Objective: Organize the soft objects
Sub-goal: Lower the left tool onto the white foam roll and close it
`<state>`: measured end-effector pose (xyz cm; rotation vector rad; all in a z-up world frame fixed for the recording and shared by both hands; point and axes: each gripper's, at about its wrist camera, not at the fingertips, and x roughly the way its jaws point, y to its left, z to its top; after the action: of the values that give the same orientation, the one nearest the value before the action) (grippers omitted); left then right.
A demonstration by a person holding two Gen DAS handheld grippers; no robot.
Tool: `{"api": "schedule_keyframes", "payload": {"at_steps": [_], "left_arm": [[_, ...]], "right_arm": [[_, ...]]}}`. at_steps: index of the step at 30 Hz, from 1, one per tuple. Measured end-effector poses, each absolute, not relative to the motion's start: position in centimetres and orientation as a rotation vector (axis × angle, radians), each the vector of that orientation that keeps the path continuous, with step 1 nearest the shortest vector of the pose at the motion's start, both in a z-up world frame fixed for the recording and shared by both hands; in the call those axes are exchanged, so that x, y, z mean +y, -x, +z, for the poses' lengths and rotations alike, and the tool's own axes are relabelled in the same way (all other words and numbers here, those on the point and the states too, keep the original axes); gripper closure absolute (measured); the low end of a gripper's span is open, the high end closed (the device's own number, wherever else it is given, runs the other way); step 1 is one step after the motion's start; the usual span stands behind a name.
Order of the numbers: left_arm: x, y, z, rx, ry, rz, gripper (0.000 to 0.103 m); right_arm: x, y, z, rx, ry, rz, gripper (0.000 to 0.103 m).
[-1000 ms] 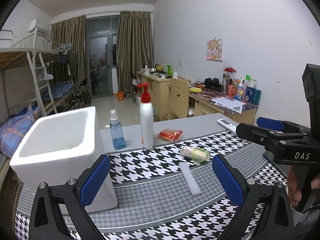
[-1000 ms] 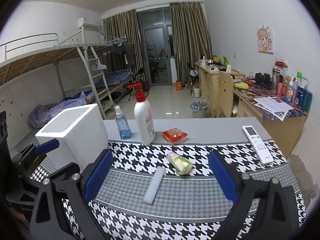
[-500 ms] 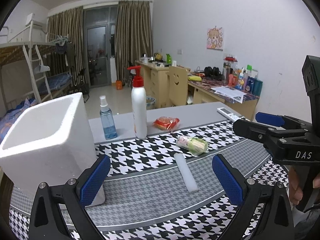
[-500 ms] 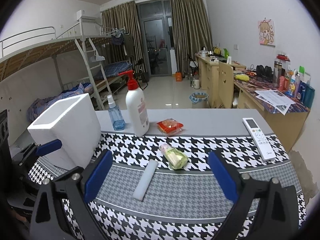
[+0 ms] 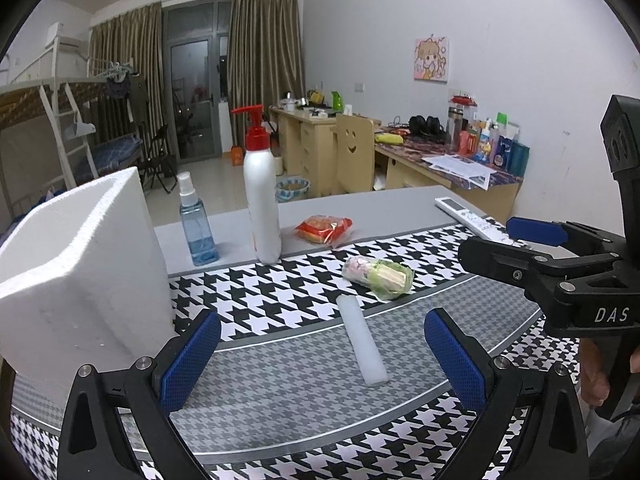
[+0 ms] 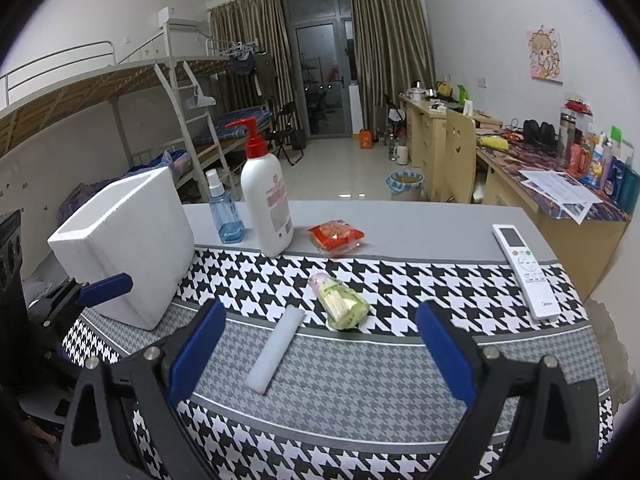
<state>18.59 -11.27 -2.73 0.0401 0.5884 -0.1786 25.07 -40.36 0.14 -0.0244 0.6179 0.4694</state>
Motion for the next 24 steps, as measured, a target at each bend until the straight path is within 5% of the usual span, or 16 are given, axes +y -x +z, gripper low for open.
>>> {"api": "schedule_keyframes", "payload": {"at_steps": [24], "left_arm": [[-13.2,-21.8,-5.8,0.704,-0.053,-0.159,0.001]], "right_arm": [[-40.9,-28.5,-1.6,0.692,0.062,0.409,0.005]]}}
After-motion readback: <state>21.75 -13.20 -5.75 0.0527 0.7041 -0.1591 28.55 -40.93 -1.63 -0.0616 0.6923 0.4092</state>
